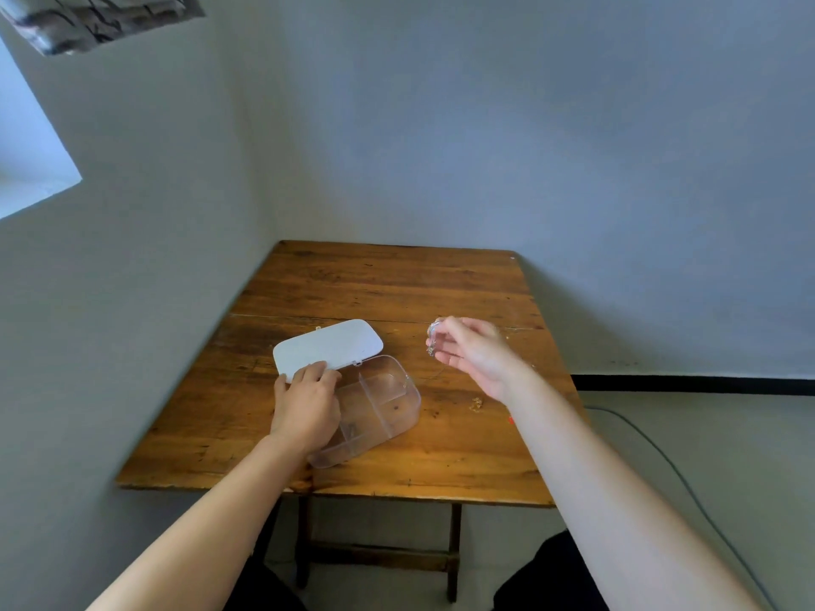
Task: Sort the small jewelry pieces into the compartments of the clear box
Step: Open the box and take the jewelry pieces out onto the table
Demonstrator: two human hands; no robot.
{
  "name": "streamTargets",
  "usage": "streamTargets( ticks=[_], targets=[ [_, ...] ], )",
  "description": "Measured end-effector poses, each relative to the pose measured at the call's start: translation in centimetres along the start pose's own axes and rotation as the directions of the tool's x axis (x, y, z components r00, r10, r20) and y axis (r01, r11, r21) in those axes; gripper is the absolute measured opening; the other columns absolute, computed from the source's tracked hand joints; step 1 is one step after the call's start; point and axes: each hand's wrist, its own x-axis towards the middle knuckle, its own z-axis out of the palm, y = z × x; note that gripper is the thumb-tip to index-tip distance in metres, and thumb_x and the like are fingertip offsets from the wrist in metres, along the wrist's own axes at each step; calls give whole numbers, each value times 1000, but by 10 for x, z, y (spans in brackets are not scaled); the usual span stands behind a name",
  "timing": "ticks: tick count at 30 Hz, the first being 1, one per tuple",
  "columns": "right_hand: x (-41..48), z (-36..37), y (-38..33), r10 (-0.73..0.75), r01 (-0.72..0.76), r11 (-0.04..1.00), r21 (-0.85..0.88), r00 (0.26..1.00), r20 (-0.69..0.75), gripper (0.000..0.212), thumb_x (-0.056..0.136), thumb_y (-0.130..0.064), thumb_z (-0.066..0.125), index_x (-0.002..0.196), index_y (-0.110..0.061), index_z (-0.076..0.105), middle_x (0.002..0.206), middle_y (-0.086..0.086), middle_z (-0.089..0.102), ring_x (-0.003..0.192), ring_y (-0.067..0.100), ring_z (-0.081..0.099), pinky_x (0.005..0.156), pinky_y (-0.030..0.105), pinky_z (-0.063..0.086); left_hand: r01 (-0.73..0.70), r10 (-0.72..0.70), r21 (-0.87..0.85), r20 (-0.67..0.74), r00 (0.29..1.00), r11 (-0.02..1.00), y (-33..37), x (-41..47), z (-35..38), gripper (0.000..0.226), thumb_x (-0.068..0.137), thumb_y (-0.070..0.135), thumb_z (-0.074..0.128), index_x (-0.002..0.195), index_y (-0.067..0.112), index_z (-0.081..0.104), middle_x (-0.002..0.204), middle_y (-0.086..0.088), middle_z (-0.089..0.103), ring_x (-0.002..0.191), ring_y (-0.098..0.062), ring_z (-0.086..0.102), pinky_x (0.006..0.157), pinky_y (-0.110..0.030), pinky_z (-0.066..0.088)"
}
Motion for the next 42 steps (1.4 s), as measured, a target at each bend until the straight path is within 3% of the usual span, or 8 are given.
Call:
streamTargets(
  ticks=[6, 11, 16, 21, 26, 31, 35, 42],
  targets=[
    [15, -40, -21, -50, 83, 975, 208, 987, -155, 10, 91, -18, 64, 96, -11, 68, 92, 5, 77, 93, 22, 76, 84, 35, 61, -84, 83, -89, -25, 996, 992, 32, 33, -5, 36, 101, 27, 40, 134, 20, 54, 144, -5, 51, 130, -26, 46, 111, -50, 31],
    [47, -76, -22, -41, 76, 991, 112, 955, -292, 10, 92, -15, 63, 96, -9, 70, 86, 4, 72, 78, 16, 72, 74, 27, 61, -195, 204, -103, 84, 975, 975, 76, 78, 8, 45, 103, 40, 33, 137, 17, 49, 154, -8, 39, 140, -28, 34, 113, -50, 26],
    [93, -94, -12, -25, 25, 1000, -4, 929, -369, 8, 93, -12, 60, 90, -16, 67, 85, 5, 68, 79, 17, 67, 87, 36, 59, -260, 260, -39, 277, 925, 965, 113, 123, 29, 52, 101, 41, 36, 146, 15, 39, 160, -12, 27, 148, -30, 20, 118, -51, 19],
    [141, -94, -1, -72, 7, 986, -166, 921, -382, 11, 94, -13, 58, 96, -17, 69, 85, 4, 69, 78, 16, 65, 85, 37, 58, -268, 241, 11, 405, 882, 963, 127, 149, 52, 54, 101, 38, 37, 151, 18, 32, 162, -10, 23, 148, -32, 20, 119, -52, 20],
    [173, -97, 23, -327, 72, 709, -701, 915, -236, 19, 97, -23, 58, 111, -19, 71, 109, -6, 70, 93, 10, 61, 83, 23, 42, -291, 251, 59, 362, 898, 955, 127, 153, 66, 52, 102, 40, 32, 150, 19, 34, 161, -10, 26, 146, -32, 26, 116, -49, 28],
    [175, -101, 64, -286, 115, 307, -945, 958, 24, 34, 102, -18, 49, 134, -17, 61, 141, 6, 58, 129, 25, 54, 106, 35, 41, -293, 250, 68, 363, 898, 954, 126, 151, 69, 53, 103, 40, 29, 152, 19, 28, 163, -10, 22, 149, -31, 21, 118, -48, 25],
    [166, -103, 69, -256, 171, 246, -954, 961, 106, 49, 102, -6, 44, 150, -14, 42, 161, 7, 33, 149, 23, 28, 119, 35, 23, -286, 243, 67, 368, 897, 956, 128, 149, 68, 54, 104, 39, 28, 153, 19, 27, 163, -11, 20, 149, -31, 19, 118, -48, 24],
    [122, -104, 39, -178, 120, 185, -975, 980, 87, 67, 102, -5, 40, 160, -23, 14, 168, 9, 4, 154, 28, 5, 124, 43, 6, -306, 218, 81, 531, 819, 949, 127, 153, 52, 58, 104, 36, 32, 156, 18, 15, 165, -11, 8, 150, -33, 10, 119, -50, 21]
  ],
)
